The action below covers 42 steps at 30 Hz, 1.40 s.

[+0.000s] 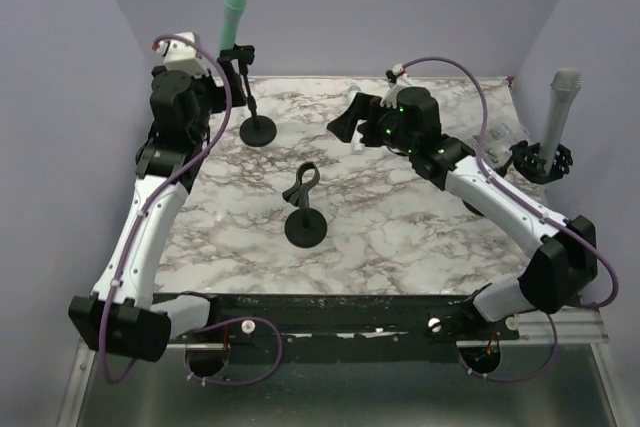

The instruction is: Remove the microphone from the stand

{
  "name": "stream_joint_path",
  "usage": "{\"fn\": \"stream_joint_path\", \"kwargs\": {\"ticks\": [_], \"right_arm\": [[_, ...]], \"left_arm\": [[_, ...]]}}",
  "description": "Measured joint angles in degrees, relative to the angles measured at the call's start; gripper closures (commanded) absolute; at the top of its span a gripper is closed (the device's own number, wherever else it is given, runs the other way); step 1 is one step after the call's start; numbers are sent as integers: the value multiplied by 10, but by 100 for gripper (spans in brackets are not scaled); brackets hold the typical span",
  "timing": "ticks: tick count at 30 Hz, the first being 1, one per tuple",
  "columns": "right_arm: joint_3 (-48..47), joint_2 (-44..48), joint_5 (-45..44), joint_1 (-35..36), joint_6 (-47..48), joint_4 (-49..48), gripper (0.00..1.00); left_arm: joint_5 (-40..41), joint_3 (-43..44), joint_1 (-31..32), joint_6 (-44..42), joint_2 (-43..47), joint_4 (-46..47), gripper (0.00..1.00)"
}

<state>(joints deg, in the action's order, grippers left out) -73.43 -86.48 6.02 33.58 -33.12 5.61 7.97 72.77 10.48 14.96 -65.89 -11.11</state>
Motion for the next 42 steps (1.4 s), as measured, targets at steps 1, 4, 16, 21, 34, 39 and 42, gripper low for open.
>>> {"fn": "stream_joint_path", "kwargs": {"ticks": [1, 4, 16, 21, 34, 39, 42], "right_arm": [[6, 15, 3, 0, 0, -1, 3], [23, 60, 11, 0, -1, 0, 3], [67, 155, 20, 0, 13, 48, 3], [74, 167, 20, 0, 17, 65, 3], [74, 167, 10, 0, 28, 85, 3], [74, 156, 10, 0, 32, 85, 3], [74, 139, 20, 0, 38, 71, 3]], "left_arm": [[-2, 12, -2, -5, -14, 2, 2], [-11, 84, -8, -40, -98, 7, 15], [23, 364, -16, -126, -356, -19, 14], [43, 383, -16, -168, -386, -5, 19], [50, 297, -10, -276, -379, 120, 84], [51, 232, 5, -289, -311, 106, 100], [52, 199, 17, -294, -265, 75, 100]]}}
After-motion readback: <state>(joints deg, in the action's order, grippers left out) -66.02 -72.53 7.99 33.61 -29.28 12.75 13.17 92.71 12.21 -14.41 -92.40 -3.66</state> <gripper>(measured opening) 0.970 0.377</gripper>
